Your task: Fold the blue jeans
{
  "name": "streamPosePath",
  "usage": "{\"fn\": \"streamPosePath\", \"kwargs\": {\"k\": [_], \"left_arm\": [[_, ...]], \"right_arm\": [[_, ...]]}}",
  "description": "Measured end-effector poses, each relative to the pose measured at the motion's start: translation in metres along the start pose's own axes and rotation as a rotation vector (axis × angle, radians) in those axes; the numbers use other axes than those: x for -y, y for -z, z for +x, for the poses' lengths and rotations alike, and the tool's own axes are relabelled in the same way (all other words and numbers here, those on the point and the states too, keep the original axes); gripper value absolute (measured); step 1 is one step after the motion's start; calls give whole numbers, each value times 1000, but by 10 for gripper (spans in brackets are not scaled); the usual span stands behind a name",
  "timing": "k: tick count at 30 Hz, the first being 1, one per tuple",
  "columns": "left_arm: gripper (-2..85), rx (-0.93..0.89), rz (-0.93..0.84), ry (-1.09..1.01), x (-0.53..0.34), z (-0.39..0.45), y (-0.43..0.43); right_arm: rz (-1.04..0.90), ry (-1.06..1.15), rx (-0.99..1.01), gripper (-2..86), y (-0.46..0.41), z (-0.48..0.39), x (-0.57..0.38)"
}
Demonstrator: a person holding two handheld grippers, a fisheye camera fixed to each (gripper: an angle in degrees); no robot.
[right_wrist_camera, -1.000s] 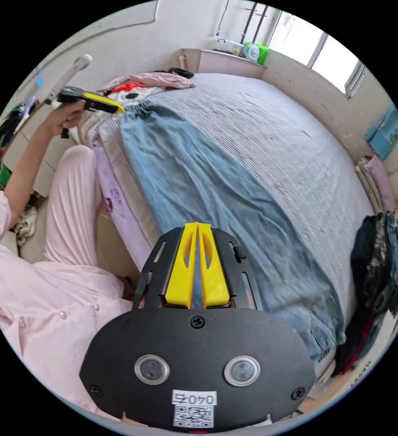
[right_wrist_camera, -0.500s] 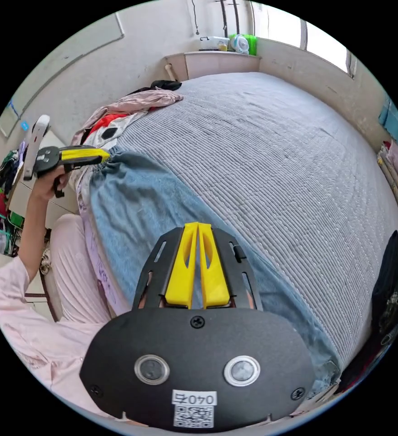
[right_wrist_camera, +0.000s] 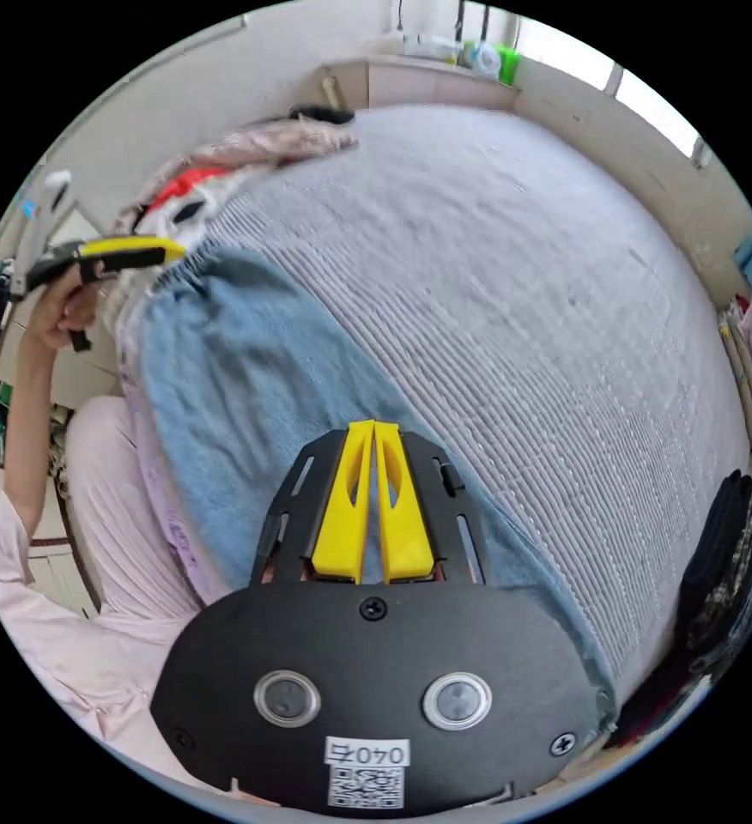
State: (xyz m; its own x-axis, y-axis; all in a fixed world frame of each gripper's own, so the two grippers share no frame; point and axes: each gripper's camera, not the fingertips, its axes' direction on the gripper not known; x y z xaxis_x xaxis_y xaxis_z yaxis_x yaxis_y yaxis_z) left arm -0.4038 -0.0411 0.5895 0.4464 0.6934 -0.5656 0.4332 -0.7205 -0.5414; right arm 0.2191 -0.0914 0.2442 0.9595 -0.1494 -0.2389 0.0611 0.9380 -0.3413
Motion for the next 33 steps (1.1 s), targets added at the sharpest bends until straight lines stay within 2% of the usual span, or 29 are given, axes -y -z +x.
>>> {"fn": "streamPosePath", "kwargs": {"k": [2, 4, 10, 13, 16, 20, 23, 33], "left_arm": [[-9, -2, 88, 50, -23, -17, 42], [-9, -62, 151, 107, -44, -31, 70], [-9, -314, 316, 476, -103, -80, 92], [-9, -458, 317, 632, -119, -104, 69], [-7, -527, 282, 741, -120, -125, 55], [15, -343, 289, 823, -106, -143, 66], [48, -296, 229, 853, -95, -150, 57], [105, -479, 316, 879, -104, -193, 56]], "right_arm": [[208, 41, 96, -10, 46, -23, -17], [234, 106, 169, -10, 55, -50, -13], [223, 261, 179, -10, 19, -133, 17], [34, 294, 192, -10, -29, -147, 22], [61, 285, 260, -10, -12, -125, 20], [177, 236, 295, -10, 40, -69, 24], [175, 211, 330, -10, 57, -33, 35], [172, 143, 386, -10, 68, 13, 49]]}}
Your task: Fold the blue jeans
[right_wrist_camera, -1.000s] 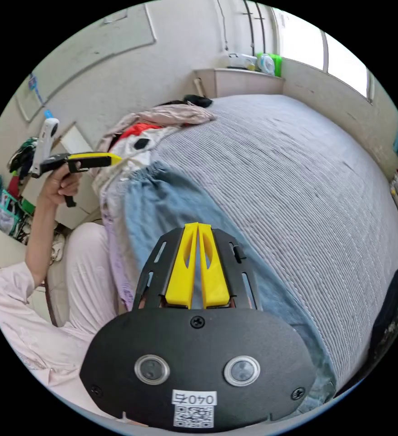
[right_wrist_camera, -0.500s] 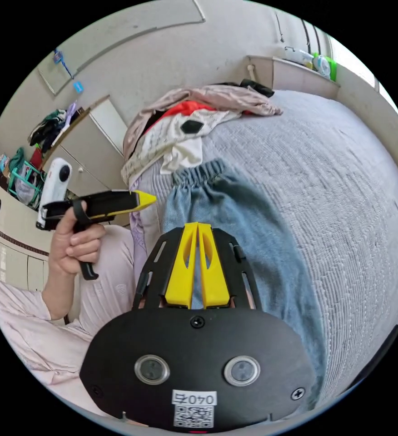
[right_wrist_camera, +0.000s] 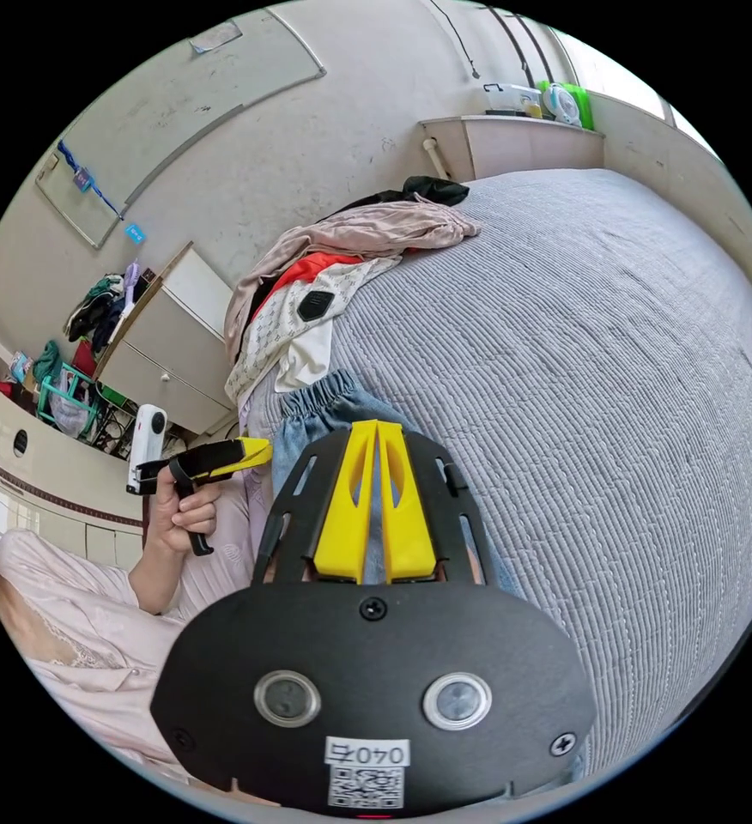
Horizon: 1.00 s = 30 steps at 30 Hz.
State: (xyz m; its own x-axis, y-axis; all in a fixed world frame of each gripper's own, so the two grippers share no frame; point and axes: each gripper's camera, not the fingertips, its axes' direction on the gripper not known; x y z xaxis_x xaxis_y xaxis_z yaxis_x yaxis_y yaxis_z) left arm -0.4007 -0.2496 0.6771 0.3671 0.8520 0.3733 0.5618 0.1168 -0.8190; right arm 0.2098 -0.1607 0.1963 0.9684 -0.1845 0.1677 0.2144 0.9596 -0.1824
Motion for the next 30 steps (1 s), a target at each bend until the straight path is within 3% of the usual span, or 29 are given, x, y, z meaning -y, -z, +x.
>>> {"fn": "streamPosePath", "kwargs": {"k": [9, 24, 28, 30], "left_arm": [[115, 100, -56, -92, 15, -1, -24], [89, -24, -84, -89, -20, -25, -74], [46, 34, -93, -101, -27, -20, -98], [0, 166, -78, -104, -40, -22, -113]], "right_arm": [[-42, 30, 6, -10, -10, 7, 21], [-119, 82, 57, -2, -17, 47, 98], [-152, 111, 94, 77, -25, 63, 120], [-204, 131, 151, 107, -31, 72, 133]]}}
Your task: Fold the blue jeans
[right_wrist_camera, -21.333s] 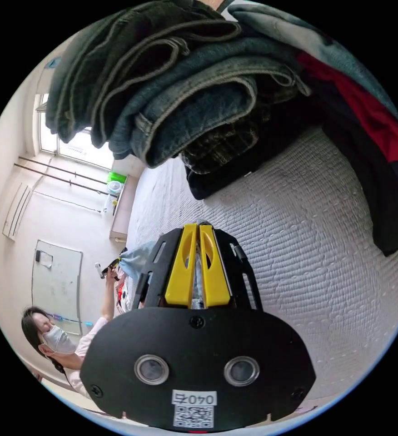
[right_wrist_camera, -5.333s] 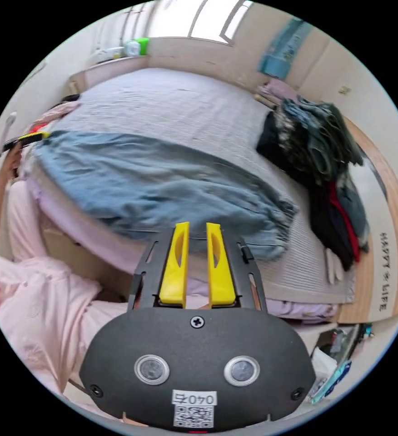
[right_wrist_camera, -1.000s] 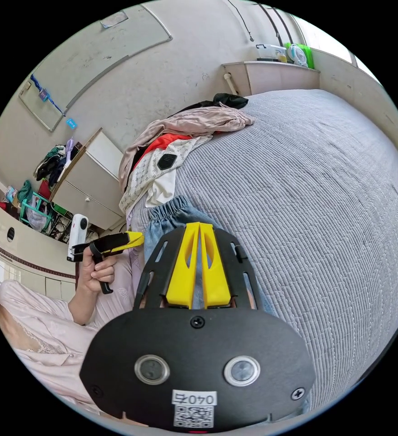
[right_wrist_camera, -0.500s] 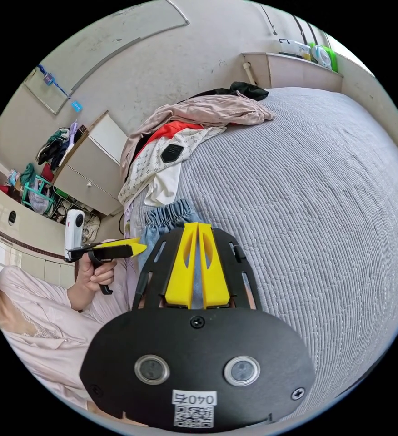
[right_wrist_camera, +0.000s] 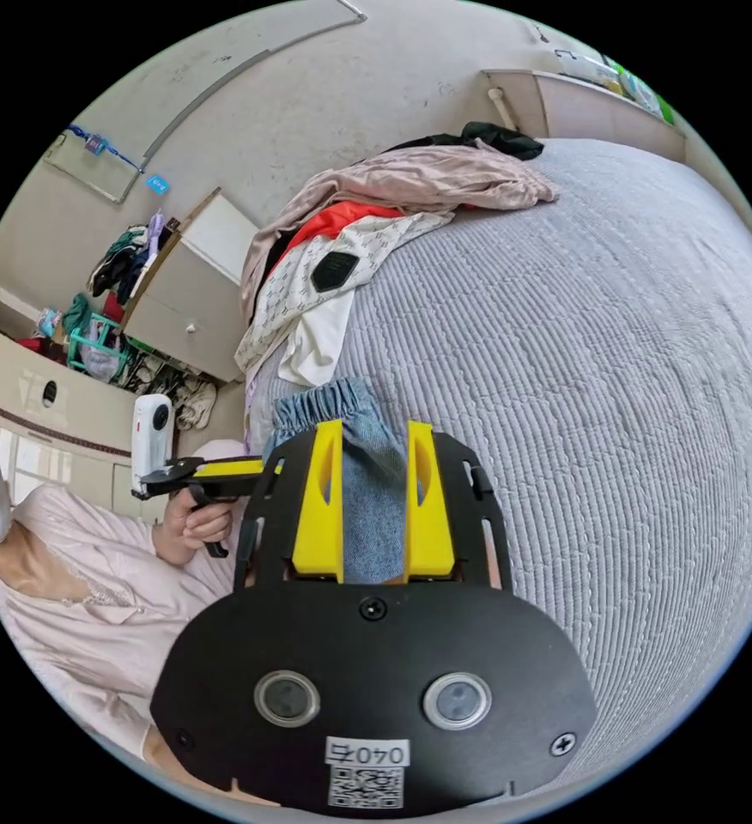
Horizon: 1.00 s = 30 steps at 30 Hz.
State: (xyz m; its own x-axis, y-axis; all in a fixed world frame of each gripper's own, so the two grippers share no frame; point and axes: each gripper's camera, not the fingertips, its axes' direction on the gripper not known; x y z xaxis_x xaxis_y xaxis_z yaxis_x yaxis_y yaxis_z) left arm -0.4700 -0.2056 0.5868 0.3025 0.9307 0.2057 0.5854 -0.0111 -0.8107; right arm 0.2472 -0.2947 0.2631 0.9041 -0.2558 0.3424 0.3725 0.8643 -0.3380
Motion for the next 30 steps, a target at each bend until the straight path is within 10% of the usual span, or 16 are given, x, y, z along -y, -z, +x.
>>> {"fn": "streamPosePath", "kwargs": {"k": [8, 17, 30], "left_arm": [[-15, 60, 67, -107, -56, 6, -44], [-14, 723, 288, -925, -204, 96, -148], [-14, 554, 269, -831, -259, 71, -208]], "right_arm": [[-263, 132, 130, 139, -24, 37, 68], [-448, 268, 220, 67, -59, 36, 110], [-143, 31, 84, 117, -22, 31, 59]]}}
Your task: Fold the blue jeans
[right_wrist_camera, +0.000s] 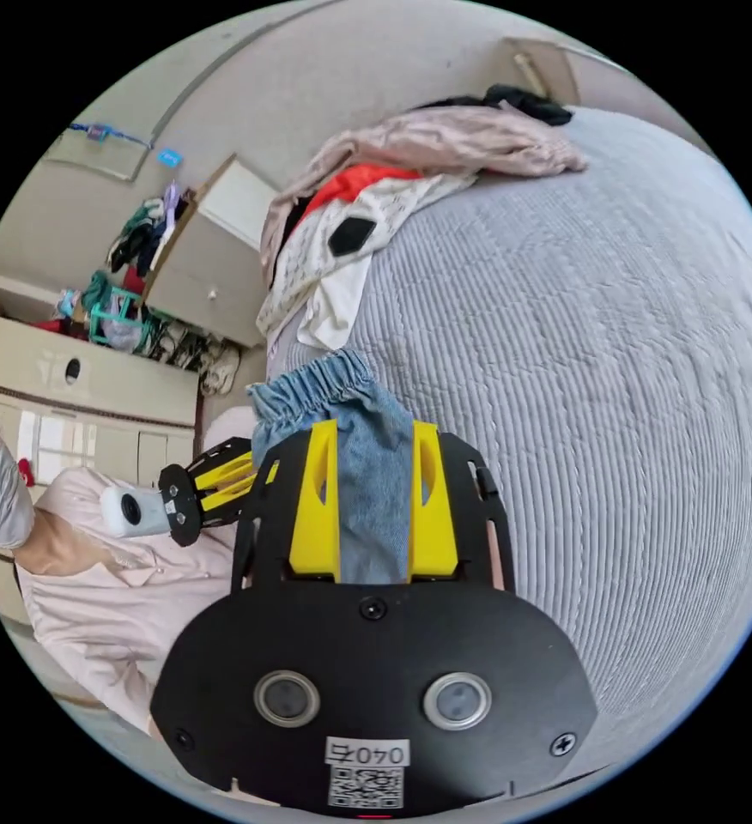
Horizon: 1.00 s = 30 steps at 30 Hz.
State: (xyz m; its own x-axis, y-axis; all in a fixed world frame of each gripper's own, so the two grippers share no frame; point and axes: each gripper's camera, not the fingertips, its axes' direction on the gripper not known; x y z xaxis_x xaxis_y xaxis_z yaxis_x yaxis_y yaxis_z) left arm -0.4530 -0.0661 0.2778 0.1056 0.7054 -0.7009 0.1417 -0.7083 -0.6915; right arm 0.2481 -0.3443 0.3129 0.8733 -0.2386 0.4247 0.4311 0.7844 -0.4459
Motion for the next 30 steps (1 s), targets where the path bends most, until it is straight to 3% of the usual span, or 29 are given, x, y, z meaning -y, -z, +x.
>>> {"fn": "streamPosePath", "kwargs": {"k": [2, 7, 12, 16, 18, 23, 26, 30], "left_arm": [[-14, -12, 21, -33, -4, 12, 1], [-14, -20, 165, -254, -6, 77, 22], [-14, -92, 376, -678, -48, 208, 62], [-13, -151, 377, -970, -121, 305, 58], [-13, -185, 290, -1097, -168, 349, 37], [-13, -157, 240, -1017, -188, 359, 24], [-13, -130, 317, -964, -183, 359, 44], [-13, -250, 310, -888, -187, 385, 54]], "right_arm": [[161, -93, 1, 93, 33, -15, -63], [259, -271, -190, 4, 31, -65, -221], [423, -547, -232, -8, -9, -94, -376], [546, -725, -149, -9, -52, -93, -481], [573, -777, -139, -9, -69, -95, -514], [656, -759, -133, -9, -100, -120, -568], [705, -728, -169, -9, -107, -136, -578], [766, -692, -209, -9, -112, -153, -579]]}}
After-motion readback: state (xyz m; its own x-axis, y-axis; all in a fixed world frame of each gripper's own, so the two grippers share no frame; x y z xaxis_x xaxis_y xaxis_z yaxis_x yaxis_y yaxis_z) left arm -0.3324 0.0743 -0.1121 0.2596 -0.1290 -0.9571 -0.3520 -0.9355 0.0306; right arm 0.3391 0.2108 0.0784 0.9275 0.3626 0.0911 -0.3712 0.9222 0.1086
